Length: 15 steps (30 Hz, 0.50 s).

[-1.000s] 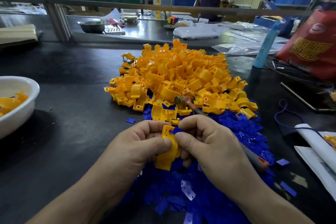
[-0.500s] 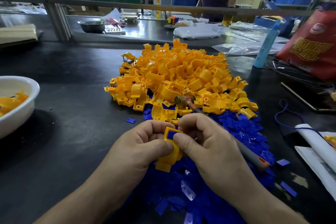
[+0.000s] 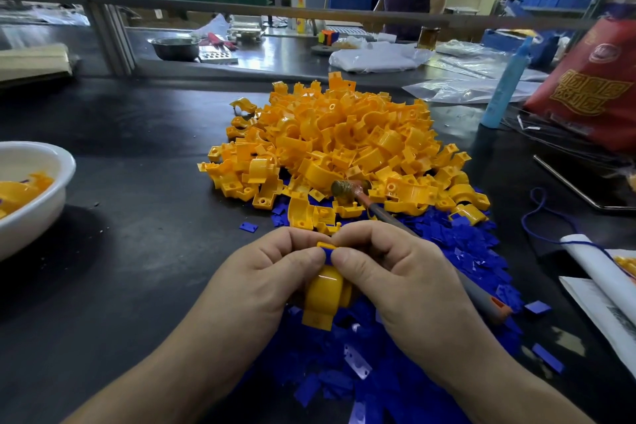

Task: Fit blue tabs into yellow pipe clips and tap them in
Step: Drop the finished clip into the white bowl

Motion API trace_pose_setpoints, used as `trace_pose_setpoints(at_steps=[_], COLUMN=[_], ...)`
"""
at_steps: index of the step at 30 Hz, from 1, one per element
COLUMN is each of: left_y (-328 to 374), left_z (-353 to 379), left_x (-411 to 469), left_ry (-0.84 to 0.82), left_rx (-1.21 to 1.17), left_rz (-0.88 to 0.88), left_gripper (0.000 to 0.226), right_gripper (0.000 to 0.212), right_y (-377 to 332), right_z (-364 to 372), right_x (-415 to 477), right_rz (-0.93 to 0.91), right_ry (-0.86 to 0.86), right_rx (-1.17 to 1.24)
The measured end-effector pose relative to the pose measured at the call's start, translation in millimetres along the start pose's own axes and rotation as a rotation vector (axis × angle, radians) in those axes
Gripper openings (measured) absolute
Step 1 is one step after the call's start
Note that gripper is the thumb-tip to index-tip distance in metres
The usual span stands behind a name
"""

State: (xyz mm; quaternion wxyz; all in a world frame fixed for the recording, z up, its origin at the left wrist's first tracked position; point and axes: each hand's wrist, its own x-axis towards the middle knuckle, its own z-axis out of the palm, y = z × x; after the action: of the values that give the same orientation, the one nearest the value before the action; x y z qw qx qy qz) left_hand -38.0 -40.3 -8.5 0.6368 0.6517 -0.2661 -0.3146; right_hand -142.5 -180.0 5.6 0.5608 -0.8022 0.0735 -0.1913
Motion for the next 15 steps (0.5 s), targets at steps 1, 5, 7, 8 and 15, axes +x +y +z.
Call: trace_pose_setpoints(at_steps=[1, 5, 7, 8, 15], left_y=[0.7, 2.2, 1.8, 1.3, 1.5], left_z=[0.3, 0.8, 0.7, 0.6, -0.4], left_x=[-0.4, -2.3, -2.5, -2.7, -3.6], left_ry=[-0.002, -0.008, -0.009, -0.007, 0.024], left_rx=[0.004, 0.026, 0.037, 0.044, 0.087], left_rz=[0.001, 0.006, 0.007, 0.008, 0.036], left_gripper=[0.028, 0.028, 0.027, 0.026, 0.029], right_gripper=[0.021, 0.023, 0.022, 0.022, 0.014], right_y=[0.3, 1.7, 1.6, 1.5, 1.9], right_z=[0.2, 1.3, 1.7, 2.0, 5.1], right_x=[0.0, 0.5, 0.6, 0.5, -1.3], right_rz=[0.000, 0.002, 0.004, 0.005, -0.008], right_ry=[0.003, 0.000, 0.002, 0.002, 0.012], right_rx=[0.004, 0.000, 0.008, 0.008, 0.008])
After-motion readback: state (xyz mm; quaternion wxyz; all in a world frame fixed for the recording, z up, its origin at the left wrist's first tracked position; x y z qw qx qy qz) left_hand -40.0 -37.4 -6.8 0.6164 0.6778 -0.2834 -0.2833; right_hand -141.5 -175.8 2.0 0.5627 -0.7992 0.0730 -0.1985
